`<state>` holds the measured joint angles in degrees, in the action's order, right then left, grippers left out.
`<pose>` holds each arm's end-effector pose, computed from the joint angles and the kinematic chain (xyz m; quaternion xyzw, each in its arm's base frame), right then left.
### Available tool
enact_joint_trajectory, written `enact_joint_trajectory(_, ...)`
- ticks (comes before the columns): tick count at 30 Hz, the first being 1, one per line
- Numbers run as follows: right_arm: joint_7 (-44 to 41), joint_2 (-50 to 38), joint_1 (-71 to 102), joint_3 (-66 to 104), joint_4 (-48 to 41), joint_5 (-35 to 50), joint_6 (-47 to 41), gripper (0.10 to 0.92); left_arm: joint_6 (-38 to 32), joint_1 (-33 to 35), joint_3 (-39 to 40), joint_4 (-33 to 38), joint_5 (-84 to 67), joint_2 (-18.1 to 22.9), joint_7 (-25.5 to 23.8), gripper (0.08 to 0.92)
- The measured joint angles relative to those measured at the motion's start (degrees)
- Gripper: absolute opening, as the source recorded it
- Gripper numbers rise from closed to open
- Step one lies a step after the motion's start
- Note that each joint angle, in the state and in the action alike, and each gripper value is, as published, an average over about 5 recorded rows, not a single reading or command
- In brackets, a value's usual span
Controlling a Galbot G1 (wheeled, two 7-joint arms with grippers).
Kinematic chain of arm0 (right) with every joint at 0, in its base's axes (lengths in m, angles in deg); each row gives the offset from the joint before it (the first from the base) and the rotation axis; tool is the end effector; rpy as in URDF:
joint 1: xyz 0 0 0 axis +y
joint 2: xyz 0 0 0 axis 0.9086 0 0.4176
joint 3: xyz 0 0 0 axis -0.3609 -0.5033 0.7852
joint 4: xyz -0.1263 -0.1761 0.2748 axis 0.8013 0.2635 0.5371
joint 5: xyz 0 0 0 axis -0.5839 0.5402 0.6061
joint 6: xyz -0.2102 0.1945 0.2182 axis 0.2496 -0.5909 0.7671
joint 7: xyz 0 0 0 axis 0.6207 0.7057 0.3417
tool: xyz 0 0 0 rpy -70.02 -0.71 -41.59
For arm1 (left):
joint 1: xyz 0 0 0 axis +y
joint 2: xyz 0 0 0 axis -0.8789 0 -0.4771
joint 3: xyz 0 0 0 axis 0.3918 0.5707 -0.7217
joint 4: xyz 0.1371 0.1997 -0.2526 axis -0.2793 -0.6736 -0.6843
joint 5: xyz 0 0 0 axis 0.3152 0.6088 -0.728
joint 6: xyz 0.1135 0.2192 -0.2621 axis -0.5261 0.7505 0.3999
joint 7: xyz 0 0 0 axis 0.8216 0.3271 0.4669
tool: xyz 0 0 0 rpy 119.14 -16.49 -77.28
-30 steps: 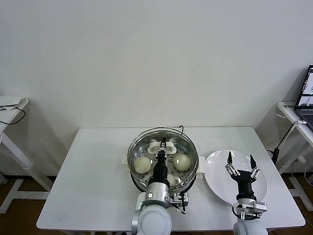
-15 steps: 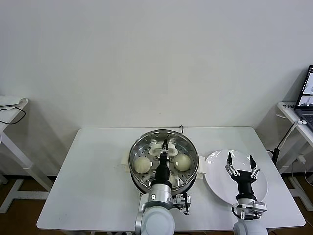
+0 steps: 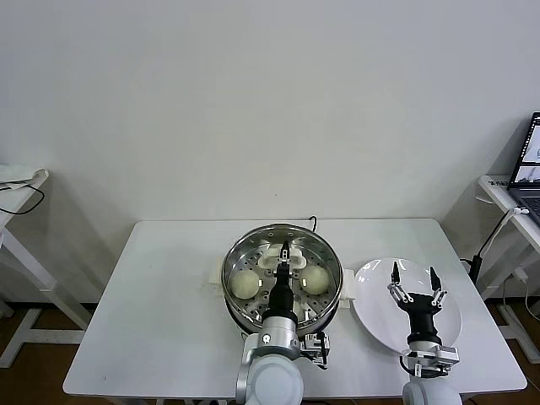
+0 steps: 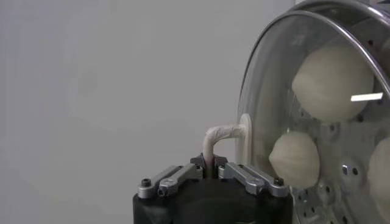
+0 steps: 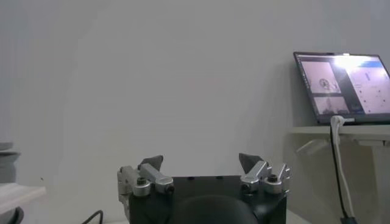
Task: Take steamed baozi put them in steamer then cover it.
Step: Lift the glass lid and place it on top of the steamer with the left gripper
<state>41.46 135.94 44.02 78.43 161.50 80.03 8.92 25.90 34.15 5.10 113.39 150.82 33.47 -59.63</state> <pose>0.2385 -0.1122 -0.3953 0.0917 0.9919 0.0152 0.0871 0.2366 -0.2140 -0.2655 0.0377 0.7129 0.6994 0.0353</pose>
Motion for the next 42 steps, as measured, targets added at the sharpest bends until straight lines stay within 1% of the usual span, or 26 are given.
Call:
enact_joint_trajectory(13,-0.1,-0.3,-0.4,-0.3,-0.4,0.0,0.0,0.823,-0.3,0.7,-0.1,-0.5,0.2,0.6,1.0,0.186)
enact_joint_trajectory(42,-0.3,-0.4,-0.5,-0.8,-0.1,-0.6,-0.1,0.823,-1.8,1.7,-1.2,-0.8,0.2,0.4,2.2,0.186)
